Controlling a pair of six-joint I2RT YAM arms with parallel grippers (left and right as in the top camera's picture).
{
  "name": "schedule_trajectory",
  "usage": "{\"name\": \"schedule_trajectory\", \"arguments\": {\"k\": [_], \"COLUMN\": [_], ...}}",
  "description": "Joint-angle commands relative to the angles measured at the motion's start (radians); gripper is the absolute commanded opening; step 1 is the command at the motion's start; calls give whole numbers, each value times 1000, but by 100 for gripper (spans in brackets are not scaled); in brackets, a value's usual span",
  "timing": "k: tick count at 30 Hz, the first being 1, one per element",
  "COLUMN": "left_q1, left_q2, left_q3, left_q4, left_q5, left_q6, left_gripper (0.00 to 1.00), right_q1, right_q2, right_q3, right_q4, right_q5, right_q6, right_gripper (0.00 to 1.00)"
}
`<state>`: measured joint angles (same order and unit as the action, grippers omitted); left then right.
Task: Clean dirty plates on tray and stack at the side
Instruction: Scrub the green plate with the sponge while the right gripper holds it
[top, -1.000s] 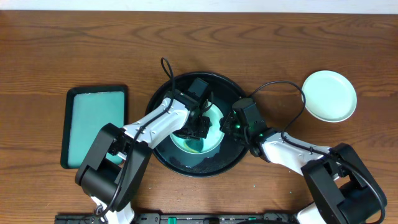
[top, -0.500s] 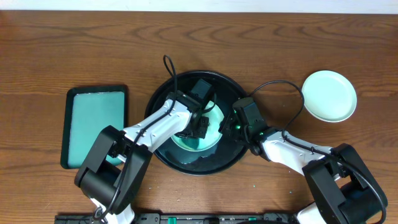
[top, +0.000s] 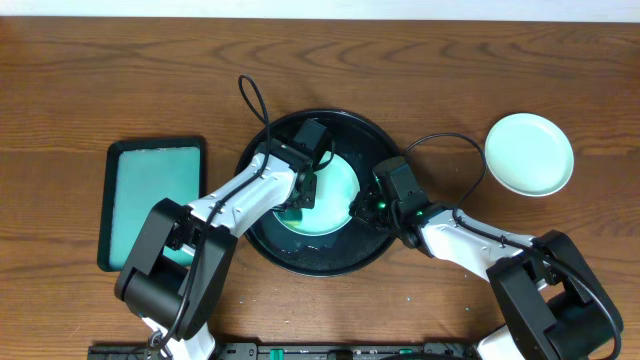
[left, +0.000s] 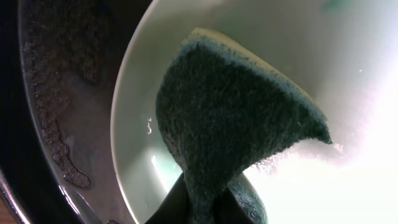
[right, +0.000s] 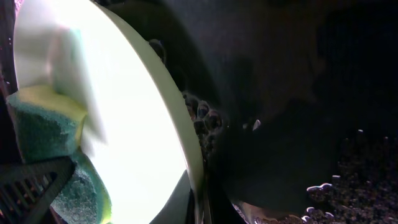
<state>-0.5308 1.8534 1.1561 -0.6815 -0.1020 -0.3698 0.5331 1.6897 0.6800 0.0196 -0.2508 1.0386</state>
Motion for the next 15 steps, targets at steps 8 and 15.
{"name": "schedule_trajectory", "arguments": {"k": [8,15], "left_q1": [25,24], "left_q2": [8,8], "left_q3": [-5,-5], "left_q4": [93,65], "left_q5": [-95,-47], "left_q6": [-9,-9], "left_gripper": [7,7], "right_q1": [10,-10], "right_q2": [46,46], "right_q3": [-42,-42], "right_q4": [-129,-164], "right_q5": [-68,-74], "right_q6": [46,37], "right_gripper": [1,1]}}
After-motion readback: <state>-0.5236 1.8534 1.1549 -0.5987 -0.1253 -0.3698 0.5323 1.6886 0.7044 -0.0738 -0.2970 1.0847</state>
